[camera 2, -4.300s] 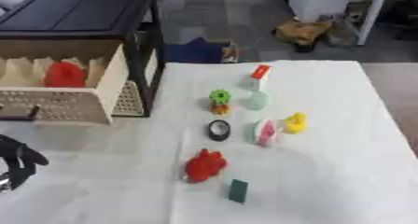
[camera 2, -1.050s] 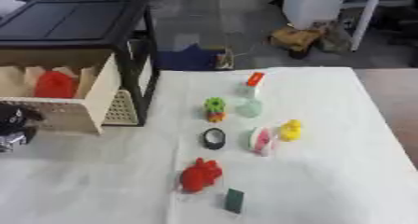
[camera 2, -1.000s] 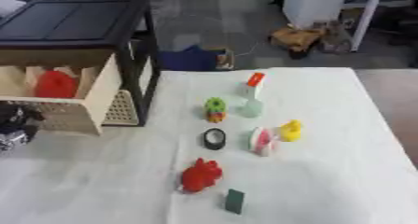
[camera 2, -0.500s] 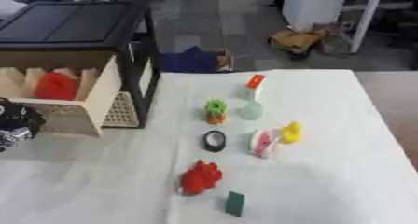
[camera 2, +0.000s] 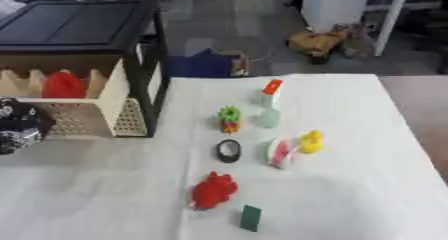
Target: Pick up objects from table and place into drawer.
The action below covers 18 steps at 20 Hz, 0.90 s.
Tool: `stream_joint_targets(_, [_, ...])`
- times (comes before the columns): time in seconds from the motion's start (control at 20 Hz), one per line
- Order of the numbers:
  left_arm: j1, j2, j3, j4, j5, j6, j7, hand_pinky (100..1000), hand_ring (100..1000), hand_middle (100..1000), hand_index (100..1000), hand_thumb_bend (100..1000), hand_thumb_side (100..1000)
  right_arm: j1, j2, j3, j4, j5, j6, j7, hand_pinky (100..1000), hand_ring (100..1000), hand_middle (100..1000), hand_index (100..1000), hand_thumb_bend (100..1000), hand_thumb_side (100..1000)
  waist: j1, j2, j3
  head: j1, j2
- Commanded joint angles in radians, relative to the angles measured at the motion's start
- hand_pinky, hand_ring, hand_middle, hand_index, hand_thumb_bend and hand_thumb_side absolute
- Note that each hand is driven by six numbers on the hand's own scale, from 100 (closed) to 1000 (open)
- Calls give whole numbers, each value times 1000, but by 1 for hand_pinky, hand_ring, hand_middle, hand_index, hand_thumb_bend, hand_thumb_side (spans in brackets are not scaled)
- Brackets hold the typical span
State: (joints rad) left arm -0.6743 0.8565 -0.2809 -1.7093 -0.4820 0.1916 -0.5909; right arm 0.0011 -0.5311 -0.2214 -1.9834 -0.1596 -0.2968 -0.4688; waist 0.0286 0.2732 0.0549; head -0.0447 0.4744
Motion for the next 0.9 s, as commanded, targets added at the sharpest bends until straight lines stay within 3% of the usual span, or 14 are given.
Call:
stream_joint_targets(0.05, [-18,5,1,21,-11,0,7,673,863,917,1000,100,1000,-2,-17,-11,-17,9,-2,-3,659,649,619,817,100,1000,-3,-9,-4,4,-14])
stream_joint_targets(0.9, [-71,-33,14,100,-74,-13,65,662,855,904,992,100,1000,-3,-12,-12,-17,14,-7,-5,658,647,616,817,100,1000,-4,2,-14,12,-26])
